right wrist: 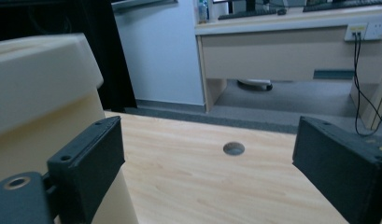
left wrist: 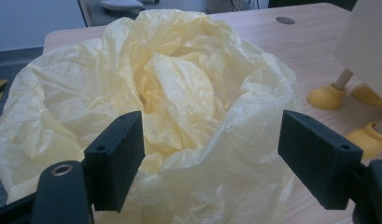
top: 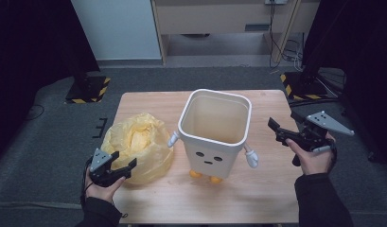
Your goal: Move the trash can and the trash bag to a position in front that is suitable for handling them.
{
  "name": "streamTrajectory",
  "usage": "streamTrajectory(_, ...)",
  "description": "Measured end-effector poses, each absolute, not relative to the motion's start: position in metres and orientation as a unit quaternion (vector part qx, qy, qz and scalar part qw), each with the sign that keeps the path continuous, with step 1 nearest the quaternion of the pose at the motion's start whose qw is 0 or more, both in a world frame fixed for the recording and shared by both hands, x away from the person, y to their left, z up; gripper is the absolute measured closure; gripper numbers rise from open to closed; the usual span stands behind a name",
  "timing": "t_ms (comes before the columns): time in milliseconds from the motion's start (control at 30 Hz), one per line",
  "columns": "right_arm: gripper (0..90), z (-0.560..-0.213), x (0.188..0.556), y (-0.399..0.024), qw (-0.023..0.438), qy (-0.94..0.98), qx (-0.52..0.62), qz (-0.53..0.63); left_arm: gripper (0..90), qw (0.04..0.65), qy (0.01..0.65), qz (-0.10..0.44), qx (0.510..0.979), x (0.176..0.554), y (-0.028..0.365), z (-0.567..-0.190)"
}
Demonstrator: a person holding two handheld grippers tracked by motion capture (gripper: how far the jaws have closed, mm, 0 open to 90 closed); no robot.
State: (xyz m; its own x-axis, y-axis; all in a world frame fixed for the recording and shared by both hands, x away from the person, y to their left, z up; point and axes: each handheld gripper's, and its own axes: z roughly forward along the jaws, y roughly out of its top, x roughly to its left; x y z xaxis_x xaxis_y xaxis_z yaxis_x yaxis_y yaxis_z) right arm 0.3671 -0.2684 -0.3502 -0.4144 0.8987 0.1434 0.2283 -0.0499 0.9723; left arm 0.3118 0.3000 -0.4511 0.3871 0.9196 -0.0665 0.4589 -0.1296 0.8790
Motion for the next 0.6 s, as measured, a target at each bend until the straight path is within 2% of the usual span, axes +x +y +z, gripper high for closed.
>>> streamTrajectory(167,12.5,-0.331,0.378,-0.259,0.295,0.627,0.445,0.567,22.5,0.445,0.489,0.259,0.704,0.314,0.3,-0.452)
streamTrajectory(233,16.5,-0.324,0.383,-0.255,0.291,0.632,0.438,0.57,22.5,0.444,0.488,0.258,0.706,0.316,0.3,-0.453)
streamTrajectory(600,17.4,-0.301,0.395,-0.238,0.291,0.633,0.422,0.58,22.2,0.44,0.489,0.256,0.709,0.318,0.299,-0.455)
